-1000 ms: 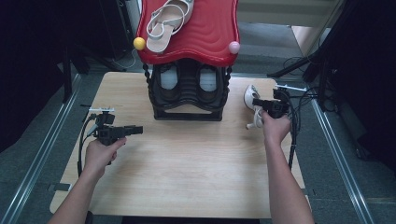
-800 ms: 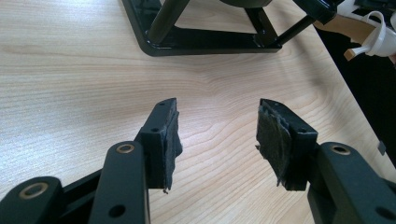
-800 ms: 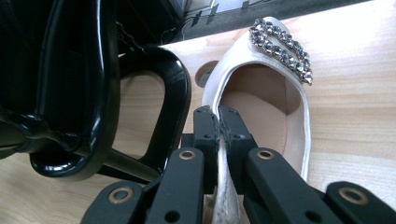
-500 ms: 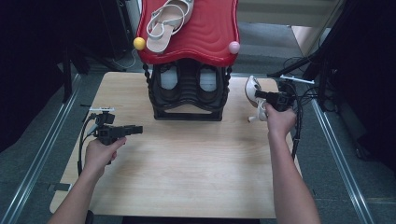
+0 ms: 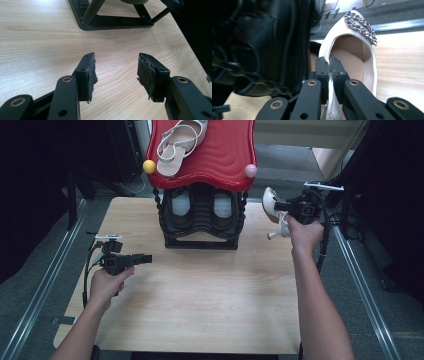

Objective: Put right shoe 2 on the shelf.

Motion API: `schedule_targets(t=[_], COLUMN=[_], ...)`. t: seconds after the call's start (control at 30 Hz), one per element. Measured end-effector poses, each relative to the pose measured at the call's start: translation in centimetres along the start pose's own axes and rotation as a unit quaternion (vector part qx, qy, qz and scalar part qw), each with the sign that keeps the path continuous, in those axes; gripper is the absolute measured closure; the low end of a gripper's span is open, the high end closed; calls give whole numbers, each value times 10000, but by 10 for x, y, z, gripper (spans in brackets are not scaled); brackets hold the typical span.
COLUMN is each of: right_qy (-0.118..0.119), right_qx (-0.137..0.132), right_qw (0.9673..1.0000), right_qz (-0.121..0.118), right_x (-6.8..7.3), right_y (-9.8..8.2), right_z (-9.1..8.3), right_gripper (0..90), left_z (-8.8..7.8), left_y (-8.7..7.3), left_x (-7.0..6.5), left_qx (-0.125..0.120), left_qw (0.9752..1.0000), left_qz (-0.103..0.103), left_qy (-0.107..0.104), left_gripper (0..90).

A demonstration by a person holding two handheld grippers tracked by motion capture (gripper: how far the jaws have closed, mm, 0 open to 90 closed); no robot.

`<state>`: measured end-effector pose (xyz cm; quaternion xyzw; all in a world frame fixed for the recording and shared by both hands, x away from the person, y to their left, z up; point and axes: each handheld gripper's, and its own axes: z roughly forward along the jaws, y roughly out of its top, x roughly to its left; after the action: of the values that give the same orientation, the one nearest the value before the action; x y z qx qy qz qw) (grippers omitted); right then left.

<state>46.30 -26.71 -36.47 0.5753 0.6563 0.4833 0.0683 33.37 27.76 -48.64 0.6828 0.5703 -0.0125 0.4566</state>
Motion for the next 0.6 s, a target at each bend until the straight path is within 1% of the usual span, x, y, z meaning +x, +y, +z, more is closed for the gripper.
schedule_targets(t=[0.03,0.07,0.13,0.2,0.33,0.43,0.5,0.6], right_qy=[80,107,119,74,14,109,233,258], right_qx=[-4,-16,2,18,-18,-65,-65,-90], right_qw=[10000,9999,9999,10000,10000,9999,9997,9996], right_qz=[12,-18,13,28,-63,-61,59,20], right_x=[1,3,4,8,18,25,27,33], right_y=[2,5,9,17,31,40,45,53], right_z=[-2,-3,-6,-10,-18,-25,-30,-36], right_gripper=[885,886,886,886,886,886,886,886], left_z=[0,0,0,0,1,3,3,4], left_y=[0,0,0,0,0,0,0,-1], left_x=[0,0,0,0,0,-3,-4,-5], left_qx=[-6,-12,-6,-6,13,41,43,63], left_qw=[10000,10000,10000,10000,10000,10000,9999,9999], left_qz=[21,25,17,-2,15,74,98,118], left_qy=[5,5,-2,-5,-16,-37,-52,-30], left_gripper=[489,489,489,489,489,489,489,488])
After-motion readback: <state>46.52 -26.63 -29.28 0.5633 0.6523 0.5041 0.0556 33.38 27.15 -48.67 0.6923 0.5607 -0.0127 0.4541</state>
